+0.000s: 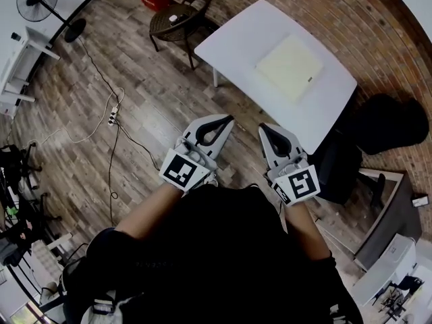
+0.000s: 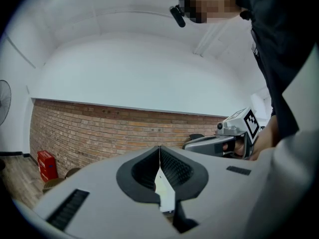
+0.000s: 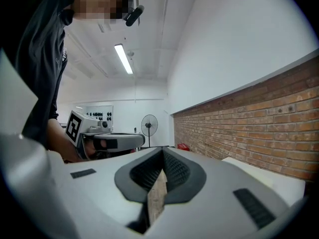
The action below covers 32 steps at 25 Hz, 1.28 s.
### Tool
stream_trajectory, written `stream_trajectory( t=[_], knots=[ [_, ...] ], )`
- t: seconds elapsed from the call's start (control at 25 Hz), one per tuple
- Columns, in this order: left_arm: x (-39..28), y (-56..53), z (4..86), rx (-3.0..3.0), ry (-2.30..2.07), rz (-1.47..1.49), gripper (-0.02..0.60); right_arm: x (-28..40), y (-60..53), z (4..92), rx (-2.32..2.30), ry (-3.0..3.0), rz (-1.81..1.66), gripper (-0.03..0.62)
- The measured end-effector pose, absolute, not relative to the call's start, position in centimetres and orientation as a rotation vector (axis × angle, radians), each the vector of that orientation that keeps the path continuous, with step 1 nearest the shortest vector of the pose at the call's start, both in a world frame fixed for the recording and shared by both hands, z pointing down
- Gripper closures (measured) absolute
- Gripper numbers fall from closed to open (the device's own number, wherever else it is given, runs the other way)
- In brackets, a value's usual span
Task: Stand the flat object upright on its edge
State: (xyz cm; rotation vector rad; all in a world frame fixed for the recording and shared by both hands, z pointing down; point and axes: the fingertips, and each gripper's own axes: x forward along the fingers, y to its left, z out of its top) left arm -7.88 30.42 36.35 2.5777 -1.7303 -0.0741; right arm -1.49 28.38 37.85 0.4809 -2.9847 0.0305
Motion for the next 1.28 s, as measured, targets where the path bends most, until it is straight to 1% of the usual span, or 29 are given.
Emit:
stream_trajectory(
  t=[0.4,0.92,1.28],
  knots=[
    [-11.6,29.0,36.8,2.625,-1.637,-0.055,0.563,-4.5,27.1,37.8,0.615,-2.968,0.05,0.597],
    [-10.7,22.6,37.4,2.621,-1.623,-0.012,0.563,-3.1,20.1,38.7,0.652,-2.988,0.1,0.595],
    [-8.3,15.5,37.0,2.655,-1.591,0.025,0.563,-0.5,13.5,38.5,0.679,-2.992,0.114,0.589]
  ],
)
